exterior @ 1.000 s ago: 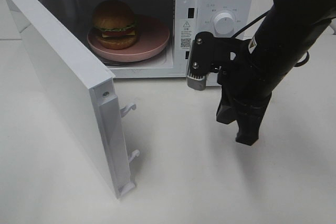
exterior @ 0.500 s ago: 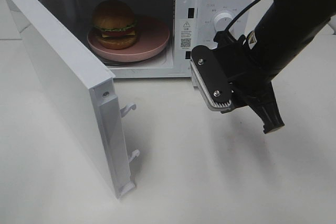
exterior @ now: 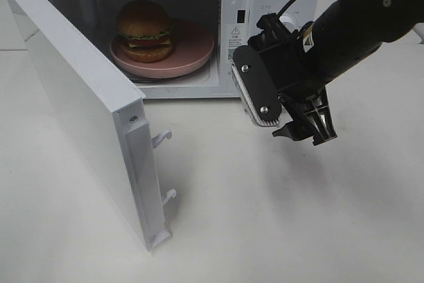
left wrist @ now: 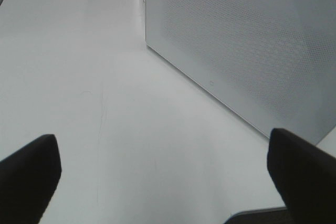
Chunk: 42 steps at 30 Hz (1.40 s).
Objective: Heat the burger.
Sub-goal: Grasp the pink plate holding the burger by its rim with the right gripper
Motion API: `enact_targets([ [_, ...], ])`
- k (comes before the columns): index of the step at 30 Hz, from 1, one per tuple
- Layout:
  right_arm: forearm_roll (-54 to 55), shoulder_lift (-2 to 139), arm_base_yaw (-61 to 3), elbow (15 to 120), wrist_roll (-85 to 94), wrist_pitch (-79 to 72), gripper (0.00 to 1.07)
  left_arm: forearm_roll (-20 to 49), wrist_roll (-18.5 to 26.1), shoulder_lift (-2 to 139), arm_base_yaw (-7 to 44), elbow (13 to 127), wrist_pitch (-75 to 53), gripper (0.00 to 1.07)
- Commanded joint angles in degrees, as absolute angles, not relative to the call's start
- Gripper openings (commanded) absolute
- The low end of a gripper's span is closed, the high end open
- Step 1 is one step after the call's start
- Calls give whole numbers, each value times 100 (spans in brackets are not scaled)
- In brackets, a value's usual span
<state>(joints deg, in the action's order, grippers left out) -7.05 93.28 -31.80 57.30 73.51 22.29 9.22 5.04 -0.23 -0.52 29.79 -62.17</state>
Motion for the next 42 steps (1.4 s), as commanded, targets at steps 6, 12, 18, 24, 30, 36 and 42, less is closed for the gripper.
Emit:
enact_targets([
  [6, -768, 9437, -3266, 5770, 7208, 1965, 93, 963, 481, -57, -69, 2956, -6148, 100],
  [12, -773, 9637, -3266, 6148, 7196, 1919, 91, 963, 481, -57, -69, 2956, -6148, 100],
  [18, -773, 9952, -3438, 6486, 7128, 1919, 90, 963, 481, -57, -69, 2956, -6148, 100],
  [24, -768, 10244, -3535, 6830, 7093, 1874, 88, 963, 481, -57, -69, 2956, -6148, 100],
  [30, -773, 10588, -3581, 7340, 6835, 1862, 87, 963, 481, -57, -69, 2956, -6148, 100],
  [36, -773, 10869, -3581, 7655, 6646, 1868, 86, 963, 481, -57, -69, 2956, -6148, 100],
  [42, -773, 11138, -3581, 7907, 6635, 1759, 85, 963, 481, -57, -69, 2956, -6148, 100],
])
